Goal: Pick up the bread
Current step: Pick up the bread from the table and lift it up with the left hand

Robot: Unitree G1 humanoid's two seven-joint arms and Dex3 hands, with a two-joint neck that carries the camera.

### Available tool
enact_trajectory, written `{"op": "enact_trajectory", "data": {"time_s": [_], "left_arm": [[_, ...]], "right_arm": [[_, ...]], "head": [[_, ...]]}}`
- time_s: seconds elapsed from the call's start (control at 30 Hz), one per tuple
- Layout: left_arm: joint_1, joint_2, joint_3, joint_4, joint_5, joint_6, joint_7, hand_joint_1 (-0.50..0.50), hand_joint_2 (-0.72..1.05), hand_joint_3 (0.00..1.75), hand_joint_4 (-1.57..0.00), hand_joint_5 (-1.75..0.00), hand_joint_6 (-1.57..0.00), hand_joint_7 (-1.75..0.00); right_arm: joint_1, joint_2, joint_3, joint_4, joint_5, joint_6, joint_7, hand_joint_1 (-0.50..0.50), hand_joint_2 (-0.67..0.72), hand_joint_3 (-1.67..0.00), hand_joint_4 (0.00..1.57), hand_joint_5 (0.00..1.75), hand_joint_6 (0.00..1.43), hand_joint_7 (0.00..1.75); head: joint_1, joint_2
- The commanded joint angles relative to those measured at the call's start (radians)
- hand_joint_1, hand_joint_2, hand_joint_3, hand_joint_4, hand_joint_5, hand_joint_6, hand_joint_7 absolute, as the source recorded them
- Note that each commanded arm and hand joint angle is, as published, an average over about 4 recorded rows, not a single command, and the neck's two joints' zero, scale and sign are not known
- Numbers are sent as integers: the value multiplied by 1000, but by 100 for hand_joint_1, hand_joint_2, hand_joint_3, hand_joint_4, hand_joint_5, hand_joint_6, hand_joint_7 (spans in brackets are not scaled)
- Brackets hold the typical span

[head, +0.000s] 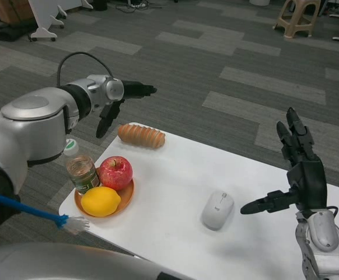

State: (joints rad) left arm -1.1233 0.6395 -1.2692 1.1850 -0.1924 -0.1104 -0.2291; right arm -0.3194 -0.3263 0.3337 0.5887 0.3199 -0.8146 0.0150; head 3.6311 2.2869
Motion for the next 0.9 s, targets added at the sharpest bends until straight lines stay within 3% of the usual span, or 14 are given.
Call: {"op": "enact_trajectory", "data": {"time_s": [0.03, 0.27, 0.43, 0.63, 0.9], "left_arm": [[-61, -4, -210, 41, -168, 6, -33, -50, -64, 9, 0, 0, 0, 0], [-79, -15, -423, 54, -407, 72, -99, -50, -55, 9, 0, 0, 0, 0], [-79, -32, -484, 54, -460, 86, -108, -50, -55, 9, 0, 0, 0, 0], [-79, -78, -601, 70, -579, 86, -108, -50, -55, 9, 0, 0, 0, 0], [-79, -130, -710, 78, -637, 83, -104, -50, -55, 9, 0, 0, 0, 0]], "right_arm": [[-21, 6, 2, 9, 8, -8, -1, -38, 22, 0, 0, 10, 0, 0], [-21, 10, 5, 16, 8, -8, -1, -38, 22, 0, 0, 15, 0, 0], [-23, 12, 10, 20, 8, -8, -1, -38, 22, 0, 0, 10, 0, 0], [-23, 19, 10, 25, 8, -8, -1, -38, 22, 0, 0, 10, 0, 0], [-23, 28, 12, 30, 8, -8, -1, -38, 22, 0, 0, 10, 0, 0]], "head": [[3, -3], [14, -10], [15, -16], [17, -16], [17, -12]]}}
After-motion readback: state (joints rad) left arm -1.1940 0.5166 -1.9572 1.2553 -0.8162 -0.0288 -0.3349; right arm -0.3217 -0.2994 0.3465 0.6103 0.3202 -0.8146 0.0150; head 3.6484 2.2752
